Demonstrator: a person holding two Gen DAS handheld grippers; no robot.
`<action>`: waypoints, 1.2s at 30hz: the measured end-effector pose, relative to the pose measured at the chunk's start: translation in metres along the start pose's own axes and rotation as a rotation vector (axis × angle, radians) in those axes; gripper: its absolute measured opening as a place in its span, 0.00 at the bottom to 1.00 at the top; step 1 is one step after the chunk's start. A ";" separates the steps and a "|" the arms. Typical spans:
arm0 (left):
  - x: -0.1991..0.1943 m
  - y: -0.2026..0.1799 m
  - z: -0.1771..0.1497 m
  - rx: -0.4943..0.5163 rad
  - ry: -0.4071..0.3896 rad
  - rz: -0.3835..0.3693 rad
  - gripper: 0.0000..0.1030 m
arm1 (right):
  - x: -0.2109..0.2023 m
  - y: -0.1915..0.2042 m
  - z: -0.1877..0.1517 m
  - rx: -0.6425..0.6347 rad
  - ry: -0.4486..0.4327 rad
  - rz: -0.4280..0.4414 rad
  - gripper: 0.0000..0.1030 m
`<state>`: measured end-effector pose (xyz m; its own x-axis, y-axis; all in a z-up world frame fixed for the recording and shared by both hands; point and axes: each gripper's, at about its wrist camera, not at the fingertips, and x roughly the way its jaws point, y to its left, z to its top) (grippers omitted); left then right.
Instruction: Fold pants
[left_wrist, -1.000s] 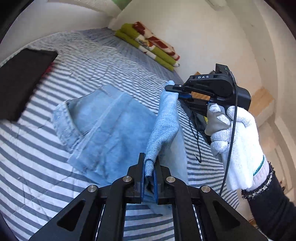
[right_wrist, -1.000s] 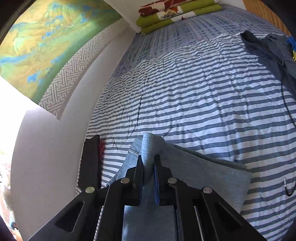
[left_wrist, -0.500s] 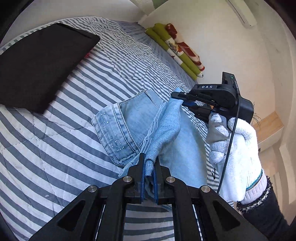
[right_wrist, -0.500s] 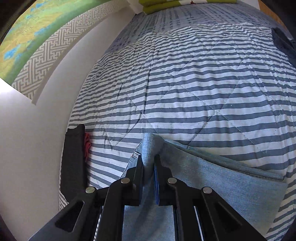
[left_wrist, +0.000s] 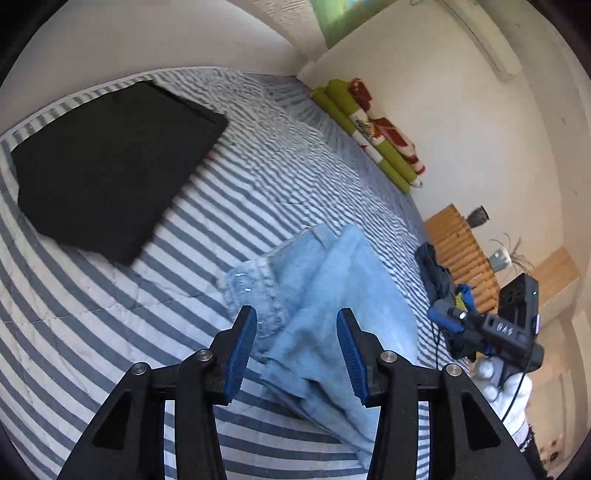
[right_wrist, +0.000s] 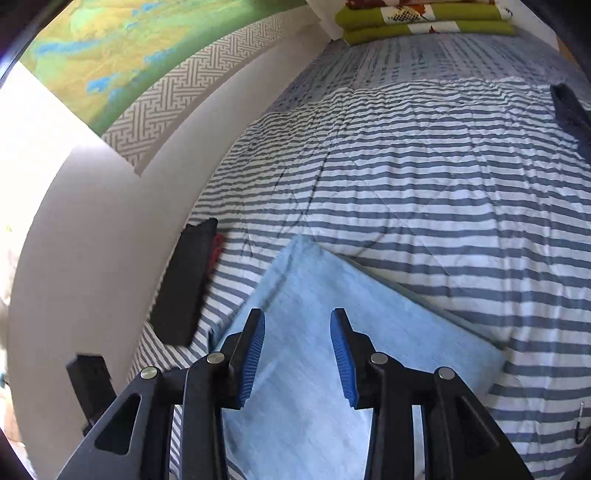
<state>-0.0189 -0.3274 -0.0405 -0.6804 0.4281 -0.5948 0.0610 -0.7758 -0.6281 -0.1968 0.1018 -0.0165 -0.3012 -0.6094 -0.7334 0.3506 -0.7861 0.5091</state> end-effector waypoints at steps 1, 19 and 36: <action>0.004 -0.013 -0.003 0.046 0.012 -0.015 0.46 | -0.006 -0.004 -0.015 -0.025 0.008 -0.020 0.33; 0.052 -0.036 -0.023 0.193 0.058 0.216 0.21 | 0.021 0.013 -0.136 -0.335 0.088 -0.175 0.41; 0.048 -0.042 -0.031 0.245 0.087 0.327 0.12 | -0.010 -0.052 -0.142 -0.085 0.026 -0.211 0.41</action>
<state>-0.0314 -0.2604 -0.0580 -0.5893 0.1702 -0.7898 0.0808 -0.9602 -0.2672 -0.0862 0.1636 -0.0991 -0.3530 -0.4288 -0.8316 0.3558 -0.8835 0.3045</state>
